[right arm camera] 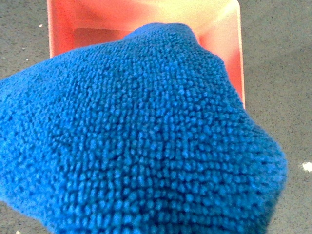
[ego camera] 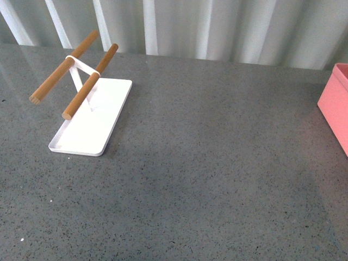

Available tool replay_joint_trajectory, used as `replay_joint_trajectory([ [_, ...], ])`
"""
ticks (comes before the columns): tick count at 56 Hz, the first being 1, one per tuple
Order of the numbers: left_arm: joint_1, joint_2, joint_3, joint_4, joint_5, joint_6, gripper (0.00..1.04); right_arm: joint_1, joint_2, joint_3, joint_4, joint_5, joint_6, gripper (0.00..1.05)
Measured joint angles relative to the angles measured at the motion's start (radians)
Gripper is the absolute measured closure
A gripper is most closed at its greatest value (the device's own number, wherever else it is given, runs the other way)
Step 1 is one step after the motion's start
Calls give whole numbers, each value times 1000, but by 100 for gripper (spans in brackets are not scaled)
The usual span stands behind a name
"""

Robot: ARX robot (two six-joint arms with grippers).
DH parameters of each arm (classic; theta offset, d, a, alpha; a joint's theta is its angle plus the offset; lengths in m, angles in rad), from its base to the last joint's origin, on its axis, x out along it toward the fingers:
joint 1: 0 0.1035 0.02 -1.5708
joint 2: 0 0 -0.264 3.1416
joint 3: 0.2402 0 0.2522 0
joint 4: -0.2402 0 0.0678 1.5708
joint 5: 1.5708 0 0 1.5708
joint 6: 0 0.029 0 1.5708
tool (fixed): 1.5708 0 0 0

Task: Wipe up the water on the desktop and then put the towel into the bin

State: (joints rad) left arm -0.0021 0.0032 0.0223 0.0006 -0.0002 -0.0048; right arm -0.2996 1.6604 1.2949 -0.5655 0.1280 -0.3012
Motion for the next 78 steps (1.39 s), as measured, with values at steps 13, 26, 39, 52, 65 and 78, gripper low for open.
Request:
replay_joint_trajectory([
  [13,0,0,0,0,0,0,7,-5,24,1,11,3,-14,90],
  [26,0,0,0,0,0,0,7,-5,27,1,11,7,-14,54],
  [39,0,0,0,0,0,0,7,-5,27,1,11,6,-14,20],
  [52,0,0,0,0,0,0,7,-5,27,1,11,7,-14,7],
  [65,0,0,0,0,0,0,7,-5,27,1,11,7,-14,7],
  [78,0,0,0,0,0,0,7,22,-143,-545,1114,-388,233,42],
])
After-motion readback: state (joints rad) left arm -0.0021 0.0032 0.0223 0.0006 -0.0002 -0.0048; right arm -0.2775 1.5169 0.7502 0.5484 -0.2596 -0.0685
